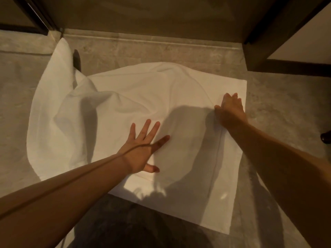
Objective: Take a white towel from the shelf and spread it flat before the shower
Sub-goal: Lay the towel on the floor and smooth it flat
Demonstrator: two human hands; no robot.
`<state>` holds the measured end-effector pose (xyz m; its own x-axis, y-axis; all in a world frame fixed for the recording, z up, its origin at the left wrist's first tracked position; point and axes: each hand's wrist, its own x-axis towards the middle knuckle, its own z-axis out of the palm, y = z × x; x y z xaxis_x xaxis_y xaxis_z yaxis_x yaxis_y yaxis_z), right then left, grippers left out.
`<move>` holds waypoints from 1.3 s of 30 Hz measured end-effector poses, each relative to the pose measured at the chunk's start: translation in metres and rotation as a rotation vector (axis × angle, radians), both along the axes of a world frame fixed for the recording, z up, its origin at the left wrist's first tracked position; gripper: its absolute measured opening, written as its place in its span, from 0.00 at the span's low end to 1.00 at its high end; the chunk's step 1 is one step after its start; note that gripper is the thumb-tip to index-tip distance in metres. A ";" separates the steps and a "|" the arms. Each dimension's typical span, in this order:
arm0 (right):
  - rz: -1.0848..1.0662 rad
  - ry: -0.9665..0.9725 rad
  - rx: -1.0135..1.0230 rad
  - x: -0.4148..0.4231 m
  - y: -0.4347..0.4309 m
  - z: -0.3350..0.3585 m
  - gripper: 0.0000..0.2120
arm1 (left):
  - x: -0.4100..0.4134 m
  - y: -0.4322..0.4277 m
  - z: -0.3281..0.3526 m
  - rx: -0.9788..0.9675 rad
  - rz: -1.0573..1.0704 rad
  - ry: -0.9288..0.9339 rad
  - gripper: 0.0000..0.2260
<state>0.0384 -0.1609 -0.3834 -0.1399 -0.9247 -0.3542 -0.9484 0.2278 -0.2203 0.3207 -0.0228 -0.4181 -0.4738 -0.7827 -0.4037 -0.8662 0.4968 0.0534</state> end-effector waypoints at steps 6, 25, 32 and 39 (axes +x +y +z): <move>0.253 -0.002 -0.151 0.044 0.049 -0.002 0.27 | 0.001 0.001 0.001 0.009 -0.022 -0.024 0.49; 0.232 0.000 0.114 0.071 0.099 -0.011 0.35 | -0.011 0.016 0.012 0.044 0.001 -0.077 0.49; 0.299 0.044 0.194 0.050 0.082 -0.011 0.38 | 0.012 0.015 0.014 -0.091 0.070 -0.131 0.43; 0.378 0.058 0.185 0.019 0.075 -0.008 0.37 | 0.023 0.023 0.014 0.061 0.097 -0.184 0.39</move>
